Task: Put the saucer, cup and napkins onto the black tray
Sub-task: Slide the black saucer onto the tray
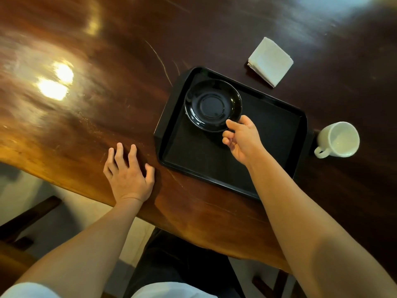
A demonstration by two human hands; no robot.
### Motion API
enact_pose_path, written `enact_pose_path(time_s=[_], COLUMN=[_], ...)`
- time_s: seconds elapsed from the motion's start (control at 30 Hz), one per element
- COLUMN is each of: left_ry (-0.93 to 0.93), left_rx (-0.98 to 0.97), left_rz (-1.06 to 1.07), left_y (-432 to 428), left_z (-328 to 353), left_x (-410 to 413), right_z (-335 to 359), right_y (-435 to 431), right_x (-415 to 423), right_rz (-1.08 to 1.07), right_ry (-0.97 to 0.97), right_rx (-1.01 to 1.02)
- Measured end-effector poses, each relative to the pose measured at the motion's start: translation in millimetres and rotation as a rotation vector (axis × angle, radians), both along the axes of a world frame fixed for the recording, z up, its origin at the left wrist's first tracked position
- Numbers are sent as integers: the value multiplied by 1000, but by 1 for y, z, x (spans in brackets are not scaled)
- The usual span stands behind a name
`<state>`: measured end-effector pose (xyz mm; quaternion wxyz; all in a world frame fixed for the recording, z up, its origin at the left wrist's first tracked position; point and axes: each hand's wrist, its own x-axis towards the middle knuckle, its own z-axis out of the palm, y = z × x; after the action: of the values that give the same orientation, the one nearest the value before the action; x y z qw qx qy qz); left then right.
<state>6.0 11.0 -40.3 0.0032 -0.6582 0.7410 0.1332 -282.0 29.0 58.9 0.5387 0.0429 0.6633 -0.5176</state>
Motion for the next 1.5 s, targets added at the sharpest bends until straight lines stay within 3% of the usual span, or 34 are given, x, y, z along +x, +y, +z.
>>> enact_pose_path(time_s=[1.5], left_ry=[2], left_rx=[-1], left_rz=[-16], left_y=[1], left_z=[2], left_x=[1], right_z=[-36], right_y=[-9], right_x=[2], right_rz=[-73], right_ry=[129], right_rx=[187])
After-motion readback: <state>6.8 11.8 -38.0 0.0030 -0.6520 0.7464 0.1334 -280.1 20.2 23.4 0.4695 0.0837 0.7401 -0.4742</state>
